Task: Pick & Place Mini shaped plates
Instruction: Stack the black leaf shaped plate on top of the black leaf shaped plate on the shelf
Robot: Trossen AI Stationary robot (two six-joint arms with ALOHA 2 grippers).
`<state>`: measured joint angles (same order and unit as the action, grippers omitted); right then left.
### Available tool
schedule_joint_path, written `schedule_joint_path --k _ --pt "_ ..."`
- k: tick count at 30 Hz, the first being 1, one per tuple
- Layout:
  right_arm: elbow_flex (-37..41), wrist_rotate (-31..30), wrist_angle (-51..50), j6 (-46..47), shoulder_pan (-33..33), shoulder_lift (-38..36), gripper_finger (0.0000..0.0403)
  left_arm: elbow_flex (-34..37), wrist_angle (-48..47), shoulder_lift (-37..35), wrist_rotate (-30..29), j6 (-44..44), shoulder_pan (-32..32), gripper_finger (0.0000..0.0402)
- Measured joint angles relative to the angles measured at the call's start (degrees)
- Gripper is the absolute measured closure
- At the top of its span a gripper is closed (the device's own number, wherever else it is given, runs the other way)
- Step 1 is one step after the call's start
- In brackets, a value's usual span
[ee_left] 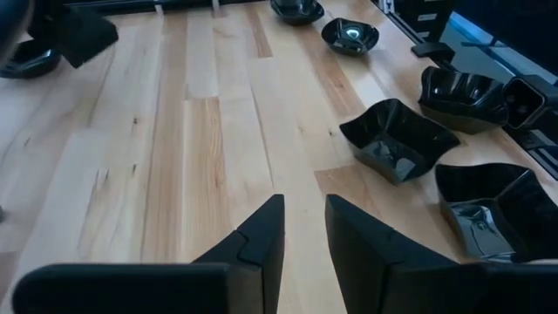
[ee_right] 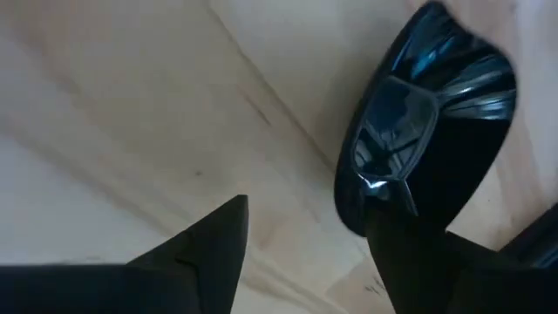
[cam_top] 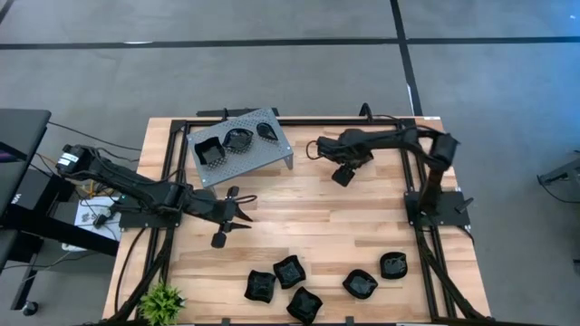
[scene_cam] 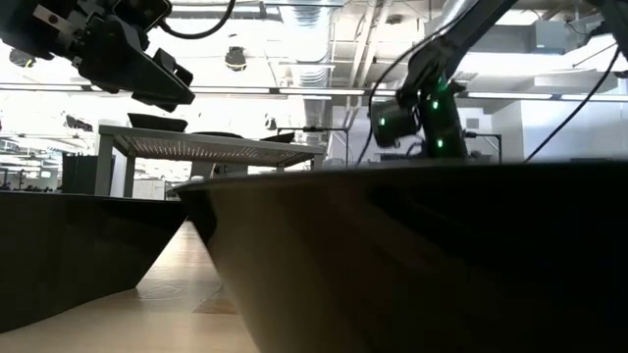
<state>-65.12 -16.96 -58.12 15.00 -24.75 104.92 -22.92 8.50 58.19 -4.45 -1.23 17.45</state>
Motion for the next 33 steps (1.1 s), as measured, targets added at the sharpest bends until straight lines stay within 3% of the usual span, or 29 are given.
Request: schedule_joint_path --k 5,14,26,33 --pt "-0.3 -0.5 0.0 -0.5 -1.9 3.8 0.0195 0.0 0.2 0.0 0.0 -0.3 0.0 0.0314" --pt "-0.1 -0.8 1.1 -7.5 -1.9 3.7 0.023 0.0 0.6 0.0 0.0 -0.4 -0.3 0.0314" --pt "0.0 -1.7 1.2 -5.4 -1.8 3.1 0.0389 0.0 1.0 0.0 0.0 -0.4 -0.3 0.0314" --pt "-0.6 -0.9 -3.3 0.1 2.5 3.1 0.039 0.0 1.2 0.0 0.0 -0.3 -0.3 0.0314"
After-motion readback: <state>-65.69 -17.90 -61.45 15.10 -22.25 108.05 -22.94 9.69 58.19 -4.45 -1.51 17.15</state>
